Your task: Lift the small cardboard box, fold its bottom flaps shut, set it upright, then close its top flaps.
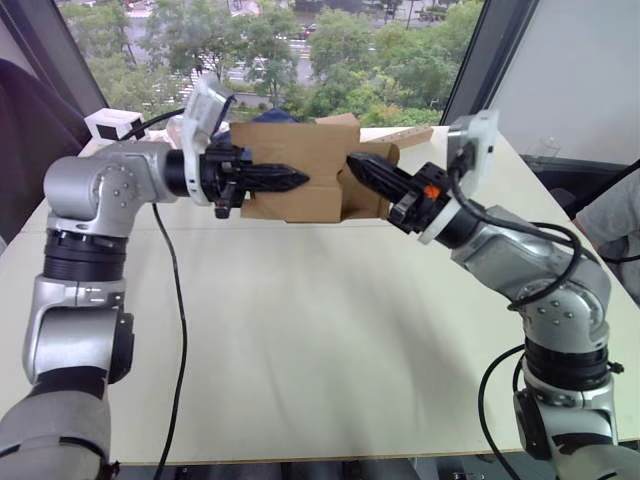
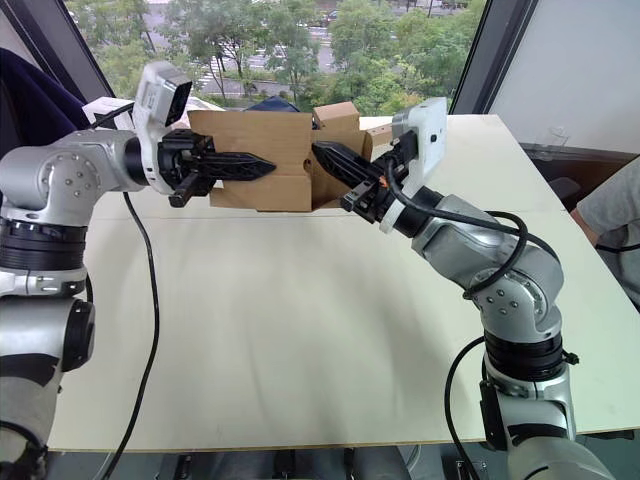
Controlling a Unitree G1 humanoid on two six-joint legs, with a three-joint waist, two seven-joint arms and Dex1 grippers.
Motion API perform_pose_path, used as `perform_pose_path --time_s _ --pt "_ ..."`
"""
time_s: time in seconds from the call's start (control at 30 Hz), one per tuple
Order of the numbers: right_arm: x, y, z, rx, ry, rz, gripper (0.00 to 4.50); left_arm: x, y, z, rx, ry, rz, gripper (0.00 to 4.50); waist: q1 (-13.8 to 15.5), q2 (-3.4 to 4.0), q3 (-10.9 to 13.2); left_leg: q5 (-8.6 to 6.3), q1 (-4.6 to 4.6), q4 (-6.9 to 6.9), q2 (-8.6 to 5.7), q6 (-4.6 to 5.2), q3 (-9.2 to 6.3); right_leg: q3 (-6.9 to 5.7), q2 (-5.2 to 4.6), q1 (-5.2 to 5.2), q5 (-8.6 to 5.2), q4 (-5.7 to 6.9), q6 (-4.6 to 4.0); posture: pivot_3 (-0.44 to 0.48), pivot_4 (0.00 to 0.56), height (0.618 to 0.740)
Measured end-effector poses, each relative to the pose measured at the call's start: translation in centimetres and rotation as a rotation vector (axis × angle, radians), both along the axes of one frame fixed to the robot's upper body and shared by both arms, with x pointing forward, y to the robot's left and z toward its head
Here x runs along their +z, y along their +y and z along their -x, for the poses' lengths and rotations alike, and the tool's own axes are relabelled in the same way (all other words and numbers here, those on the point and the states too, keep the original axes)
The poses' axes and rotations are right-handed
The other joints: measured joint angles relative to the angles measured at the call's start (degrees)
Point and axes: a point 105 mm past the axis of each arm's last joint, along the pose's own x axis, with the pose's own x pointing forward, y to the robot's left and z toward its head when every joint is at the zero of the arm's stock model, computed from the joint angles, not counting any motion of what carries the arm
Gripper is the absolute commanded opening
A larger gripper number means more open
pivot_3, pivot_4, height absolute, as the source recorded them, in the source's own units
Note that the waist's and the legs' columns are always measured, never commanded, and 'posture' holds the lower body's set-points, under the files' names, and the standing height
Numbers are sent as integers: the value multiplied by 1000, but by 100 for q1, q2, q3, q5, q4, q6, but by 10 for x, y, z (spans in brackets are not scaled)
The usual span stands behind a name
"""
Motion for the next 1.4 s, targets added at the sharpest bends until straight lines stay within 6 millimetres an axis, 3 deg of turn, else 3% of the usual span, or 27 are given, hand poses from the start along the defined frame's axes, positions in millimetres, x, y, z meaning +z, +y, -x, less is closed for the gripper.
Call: perform_pose_path --time_s 0.33,0.53,0.87,1.07,1.17,1.4 --pt "-2 7 1 22 14 -43 17 0 -4 8 -48 10 -1 0 -3 0 0 0 0 0 0 0 0 0 0 0 0 0 0 0 150 740" --pt "-14 7 6 66 47 -34 17 -2 -4 8 -47 15 1 0 6 0 0 0 0 0 0 0 0 0 0 0 0 0 0 0 150 740" --pt "-25 -31 31 106 83 59 17 -3 -2 5 -38 28 7 0 7 -1 0 -2 1 0 0 3 -1 0 1 3 0 -3 0 0 150 740" --pt "-43 -39 45 160 184 115 17 -4 -1 5 -38 35 9 0 3 -1 0 -2 2 0 1 3 -1 0 2 4 0 -3 0 0 150 740" --pt "-57 -34 42 146 209 153 17 -4 -2 5 -43 35 10 0 -5 -1 0 -2 2 0 1 3 0 0 4 3 0 -3 0 0 150 740" --pt "-55 -28 30 117 169 157 17 -5 -3 7 -54 43 7 0 15 -1 0 -2 1 1 0 3 0 0 4 4 0 -5 0 0 150 740"
